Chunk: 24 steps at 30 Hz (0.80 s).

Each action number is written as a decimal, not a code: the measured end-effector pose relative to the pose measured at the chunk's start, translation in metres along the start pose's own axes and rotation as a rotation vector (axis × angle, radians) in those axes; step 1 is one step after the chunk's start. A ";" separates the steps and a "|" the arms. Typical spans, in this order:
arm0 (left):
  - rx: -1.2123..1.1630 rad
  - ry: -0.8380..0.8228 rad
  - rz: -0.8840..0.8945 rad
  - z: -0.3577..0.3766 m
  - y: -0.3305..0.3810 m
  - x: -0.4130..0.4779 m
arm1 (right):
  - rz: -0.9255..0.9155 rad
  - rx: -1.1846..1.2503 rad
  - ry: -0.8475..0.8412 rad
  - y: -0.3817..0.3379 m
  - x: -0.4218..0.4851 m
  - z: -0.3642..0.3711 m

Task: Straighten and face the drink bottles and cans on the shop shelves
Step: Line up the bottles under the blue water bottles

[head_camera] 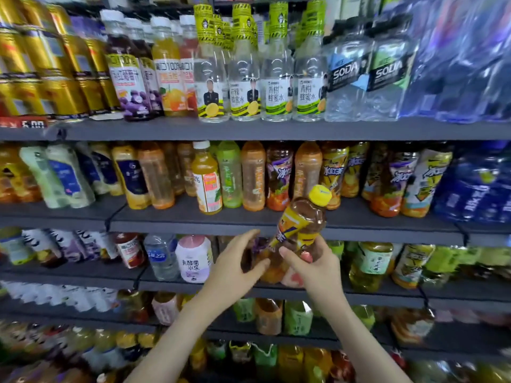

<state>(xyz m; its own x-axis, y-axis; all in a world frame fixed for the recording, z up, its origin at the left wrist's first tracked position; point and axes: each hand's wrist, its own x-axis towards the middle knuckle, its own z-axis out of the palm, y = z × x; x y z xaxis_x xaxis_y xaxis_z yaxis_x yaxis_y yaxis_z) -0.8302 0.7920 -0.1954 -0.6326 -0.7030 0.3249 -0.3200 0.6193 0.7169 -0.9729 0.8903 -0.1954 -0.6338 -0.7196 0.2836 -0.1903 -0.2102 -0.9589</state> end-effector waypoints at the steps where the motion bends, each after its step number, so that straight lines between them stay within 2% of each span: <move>1: 0.002 0.011 0.031 0.002 0.002 0.006 | -0.003 -0.002 0.075 0.000 0.004 -0.008; 6: 0.032 0.077 0.127 0.025 0.008 0.041 | -0.104 -0.139 0.360 -0.005 0.036 -0.051; 10: 0.095 0.098 0.106 0.048 0.016 0.073 | -0.097 -0.361 0.478 -0.001 0.087 -0.081; 15: 0.232 0.093 0.108 0.066 0.021 0.119 | -0.023 -0.544 0.527 0.011 0.146 -0.098; 18: 0.283 0.097 0.076 0.075 0.022 0.145 | 0.001 -0.623 0.491 0.017 0.175 -0.100; 24: 0.350 0.105 0.047 0.087 0.015 0.170 | -0.051 -0.586 0.462 0.039 0.207 -0.103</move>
<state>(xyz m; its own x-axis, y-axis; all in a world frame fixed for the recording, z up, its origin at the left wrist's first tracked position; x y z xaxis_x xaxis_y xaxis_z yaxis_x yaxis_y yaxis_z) -1.0041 0.7117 -0.1830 -0.5821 -0.6920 0.4270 -0.5259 0.7209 0.4513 -1.1886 0.8015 -0.1740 -0.8396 -0.3397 0.4239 -0.5139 0.2440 -0.8224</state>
